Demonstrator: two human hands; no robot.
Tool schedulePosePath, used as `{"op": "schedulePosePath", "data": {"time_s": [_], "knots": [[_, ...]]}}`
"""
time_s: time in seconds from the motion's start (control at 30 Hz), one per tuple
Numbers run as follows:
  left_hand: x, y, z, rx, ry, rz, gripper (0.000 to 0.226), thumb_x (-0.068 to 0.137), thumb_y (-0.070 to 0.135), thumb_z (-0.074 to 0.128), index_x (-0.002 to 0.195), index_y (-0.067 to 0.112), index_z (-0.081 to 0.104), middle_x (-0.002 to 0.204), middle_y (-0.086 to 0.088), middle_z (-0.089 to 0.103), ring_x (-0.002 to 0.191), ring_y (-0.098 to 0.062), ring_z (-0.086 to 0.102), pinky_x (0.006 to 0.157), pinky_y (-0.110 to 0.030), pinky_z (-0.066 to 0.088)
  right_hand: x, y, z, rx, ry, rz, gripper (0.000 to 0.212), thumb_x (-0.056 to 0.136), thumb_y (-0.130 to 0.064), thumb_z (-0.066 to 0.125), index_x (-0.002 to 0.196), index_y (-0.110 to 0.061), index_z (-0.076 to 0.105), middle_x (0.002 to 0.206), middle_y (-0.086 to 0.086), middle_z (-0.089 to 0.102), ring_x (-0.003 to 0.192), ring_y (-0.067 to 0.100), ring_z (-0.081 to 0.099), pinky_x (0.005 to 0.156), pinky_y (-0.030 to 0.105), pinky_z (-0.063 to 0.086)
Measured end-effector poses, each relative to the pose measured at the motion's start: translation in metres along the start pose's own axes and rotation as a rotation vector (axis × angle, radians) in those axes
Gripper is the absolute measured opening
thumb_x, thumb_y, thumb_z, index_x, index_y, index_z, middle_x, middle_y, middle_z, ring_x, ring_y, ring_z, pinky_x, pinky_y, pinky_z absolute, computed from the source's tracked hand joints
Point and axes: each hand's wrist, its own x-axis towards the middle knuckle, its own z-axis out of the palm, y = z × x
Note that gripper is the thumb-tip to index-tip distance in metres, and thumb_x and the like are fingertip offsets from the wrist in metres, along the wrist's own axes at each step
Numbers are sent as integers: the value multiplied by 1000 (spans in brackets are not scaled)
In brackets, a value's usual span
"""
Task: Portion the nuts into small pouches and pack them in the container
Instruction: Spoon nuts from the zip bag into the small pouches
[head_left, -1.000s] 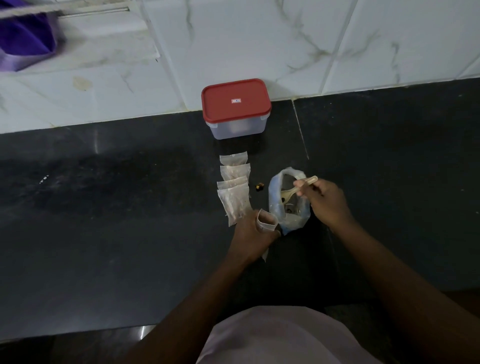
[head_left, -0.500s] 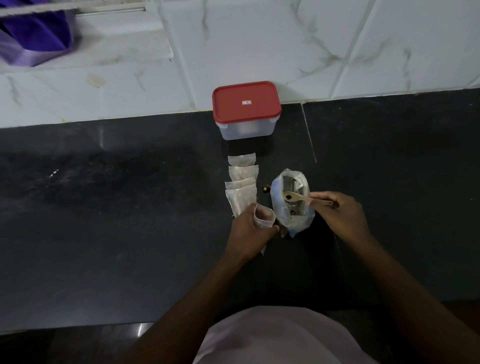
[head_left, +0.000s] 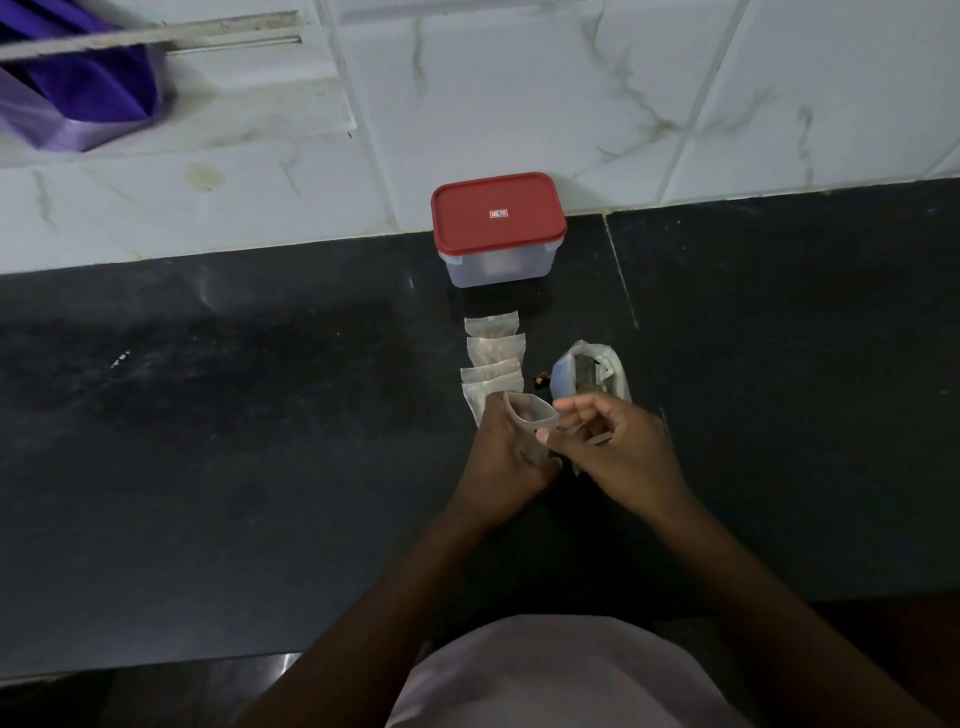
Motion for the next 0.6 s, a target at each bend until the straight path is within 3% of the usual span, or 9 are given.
{"op": "schedulePosePath", "data": {"time_s": [0.17, 0.23, 0.3, 0.43, 0.6], "knots": [[-10, -6, -18, -213, -67, -90, 41, 84, 13, 74, 120, 19, 55, 112, 6, 67, 102, -7, 66, 80, -24, 56, 1, 3, 11, 82, 8, 20, 15, 84, -29, 81, 99, -26, 78, 90, -8, 77, 83, 3, 71, 77, 27, 57], [-13, -10, -25, -309, -14, -117, 24, 95, 21, 65, 118, 15, 62, 110, -3, 71, 102, -19, 69, 82, -37, 60, 1, 2, 13, 158, -12, 52, 15, 85, -26, 81, 99, -23, 78, 89, -6, 77, 79, 1, 69, 71, 22, 55], [-15, -11, -33, -355, 55, -106, 24, 104, 27, 57, 110, 6, 68, 102, -15, 72, 92, -27, 70, 79, -51, 60, 2, 0, 15, 255, -44, 99, 14, 87, -22, 79, 100, -20, 78, 89, -1, 77, 78, 6, 68, 68, 22, 55], [-18, -9, -44, -381, 92, -68, 29, 104, 22, 58, 98, -4, 69, 88, -15, 73, 79, -25, 72, 64, -36, 60, 4, -2, 18, 378, -73, 129, 12, 89, -15, 76, 100, -12, 78, 86, 9, 75, 75, 11, 68, 64, 20, 54], [-17, -13, -47, -333, 102, -47, 26, 102, 24, 60, 99, 3, 75, 90, -12, 77, 82, -27, 75, 68, -38, 60, 11, -2, 26, 423, -7, 168, 7, 88, -6, 75, 90, -11, 79, 95, 7, 78, 86, 19, 74, 70, 24, 58]]}}
